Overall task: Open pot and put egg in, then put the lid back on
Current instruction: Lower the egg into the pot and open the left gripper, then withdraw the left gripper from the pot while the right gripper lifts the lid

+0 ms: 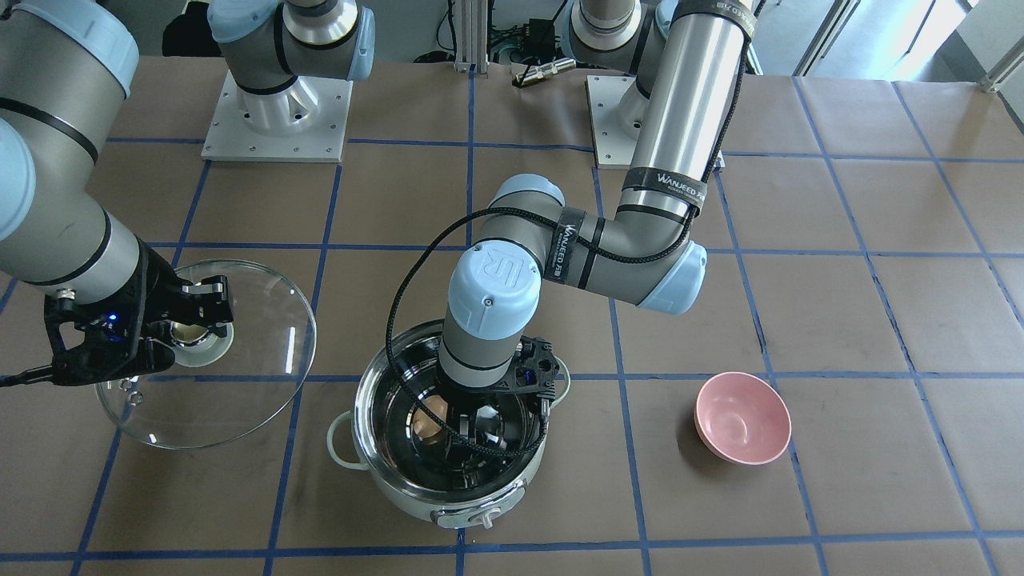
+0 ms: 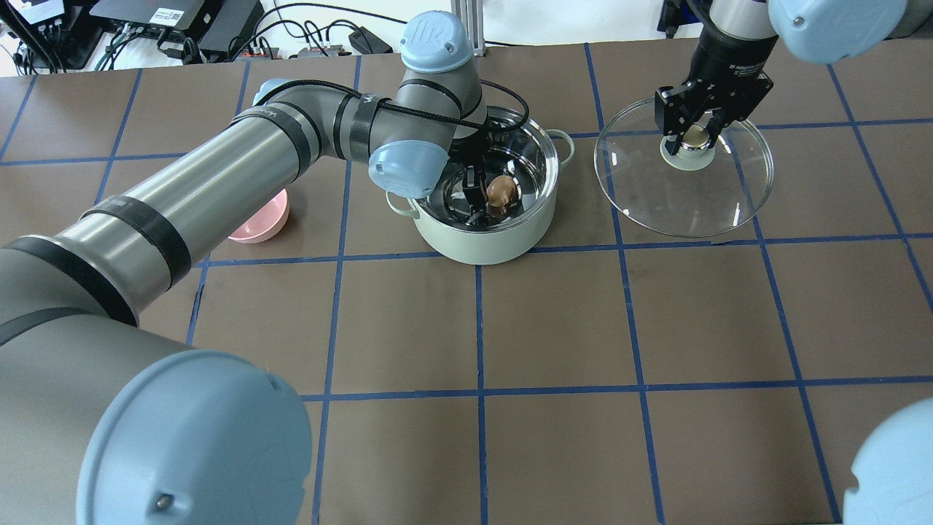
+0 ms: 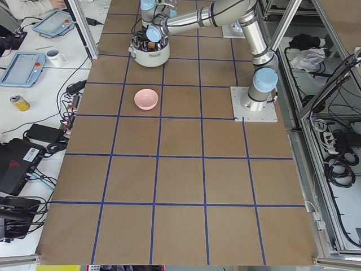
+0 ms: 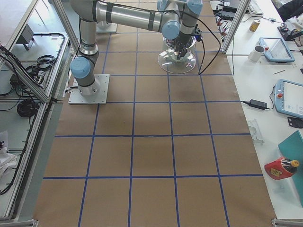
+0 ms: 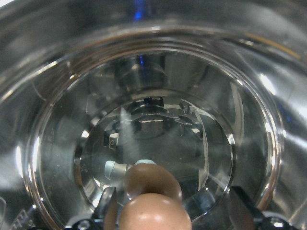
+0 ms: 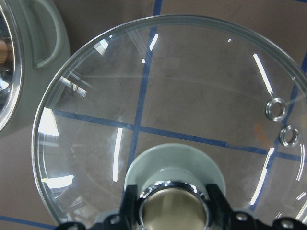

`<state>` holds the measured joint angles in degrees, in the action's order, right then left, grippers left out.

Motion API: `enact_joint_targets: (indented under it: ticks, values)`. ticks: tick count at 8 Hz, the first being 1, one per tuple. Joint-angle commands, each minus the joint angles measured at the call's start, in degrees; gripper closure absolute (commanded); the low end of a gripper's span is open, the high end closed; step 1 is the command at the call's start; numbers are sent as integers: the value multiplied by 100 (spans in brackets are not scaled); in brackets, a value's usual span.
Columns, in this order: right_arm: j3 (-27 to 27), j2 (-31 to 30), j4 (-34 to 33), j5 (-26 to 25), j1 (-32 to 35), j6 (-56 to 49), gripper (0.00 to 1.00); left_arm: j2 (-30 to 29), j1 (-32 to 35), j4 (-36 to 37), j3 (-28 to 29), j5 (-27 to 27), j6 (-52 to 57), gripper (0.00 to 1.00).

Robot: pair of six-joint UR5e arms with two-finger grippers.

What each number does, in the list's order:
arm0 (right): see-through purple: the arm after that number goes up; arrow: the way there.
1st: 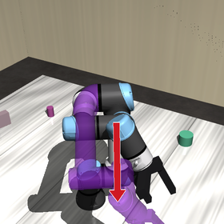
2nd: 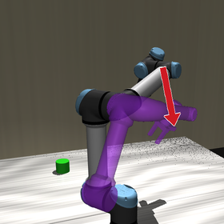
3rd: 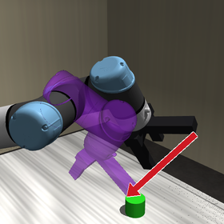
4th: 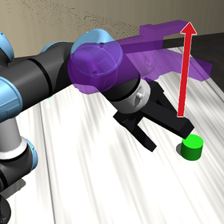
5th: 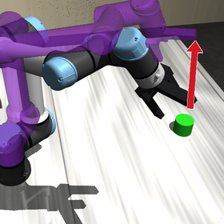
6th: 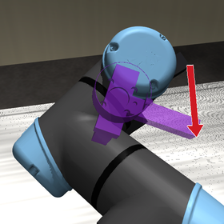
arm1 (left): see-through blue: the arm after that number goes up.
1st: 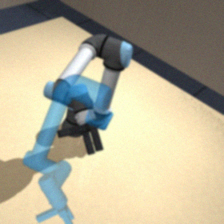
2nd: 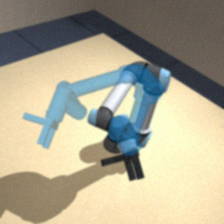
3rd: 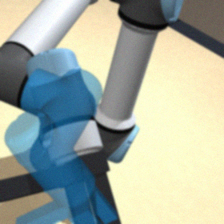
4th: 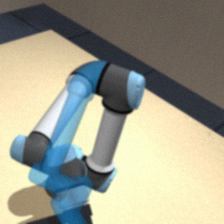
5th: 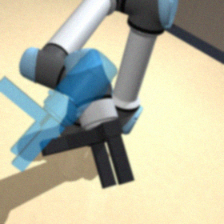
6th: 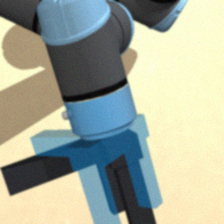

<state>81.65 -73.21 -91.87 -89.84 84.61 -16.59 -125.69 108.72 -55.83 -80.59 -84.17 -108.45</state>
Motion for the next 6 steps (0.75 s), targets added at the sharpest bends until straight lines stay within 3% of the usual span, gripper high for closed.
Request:
enact_joint_targets:
  ticks: [1, 3, 6]
  values:
    - [0, 9, -67, -130, 2, -185, 100, 44, 0, 2, 8, 6, 209, 18]
    - [0, 18, -76, -131, 2, -187, 100, 350, -9, -32, 43, 6, 350, 22]
    - [0, 9, -68, -131, 2, -143, 100, 1079, -445, -364, 61, -65, 1909, 26]
